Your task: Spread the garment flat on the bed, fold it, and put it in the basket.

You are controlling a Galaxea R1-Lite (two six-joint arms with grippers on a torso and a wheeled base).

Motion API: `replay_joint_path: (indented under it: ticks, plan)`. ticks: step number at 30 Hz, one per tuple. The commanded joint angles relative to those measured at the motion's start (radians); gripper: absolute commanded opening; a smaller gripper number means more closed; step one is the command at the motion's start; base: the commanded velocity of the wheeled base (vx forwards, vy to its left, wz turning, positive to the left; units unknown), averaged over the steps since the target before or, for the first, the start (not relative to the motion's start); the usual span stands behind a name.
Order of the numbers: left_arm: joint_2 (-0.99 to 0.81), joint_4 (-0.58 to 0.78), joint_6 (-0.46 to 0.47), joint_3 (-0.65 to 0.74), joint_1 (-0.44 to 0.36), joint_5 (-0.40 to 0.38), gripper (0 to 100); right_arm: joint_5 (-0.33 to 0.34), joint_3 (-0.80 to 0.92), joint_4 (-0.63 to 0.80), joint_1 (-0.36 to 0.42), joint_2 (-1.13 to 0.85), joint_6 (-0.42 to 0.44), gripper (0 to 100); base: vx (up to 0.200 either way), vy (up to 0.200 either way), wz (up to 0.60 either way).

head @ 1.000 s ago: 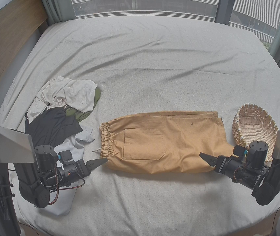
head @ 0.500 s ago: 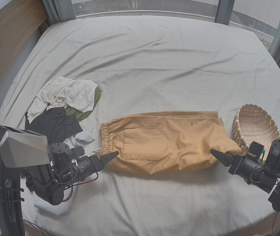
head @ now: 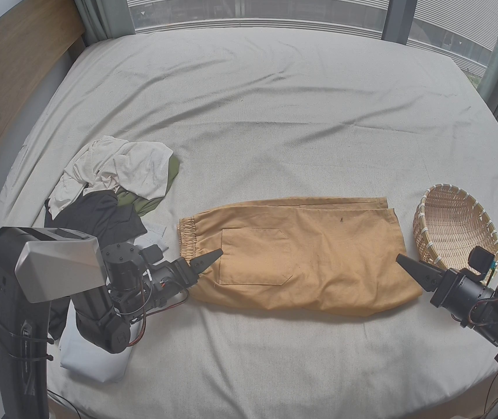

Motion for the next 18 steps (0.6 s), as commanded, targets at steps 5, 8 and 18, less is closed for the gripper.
replay_joint_path:
  ticks: [5,8,18]
  plan:
    - [0.005,-0.003,-0.031,-0.013,0.004,0.014,0,0.002,0.018,-0.002,-0.001,-0.013,0.001,100,0.0,0.0,0.0]
    - [0.003,-0.003,-0.042,-0.022,0.004,0.033,0,0.002,0.018,-0.003,0.0,-0.011,-0.001,100,0.0,0.0,0.0]
    - [-0.118,-0.001,-0.073,0.12,0.011,0.028,0,0.016,0.013,-0.009,0.007,0.026,0.001,100,0.0,0.0,0.0]
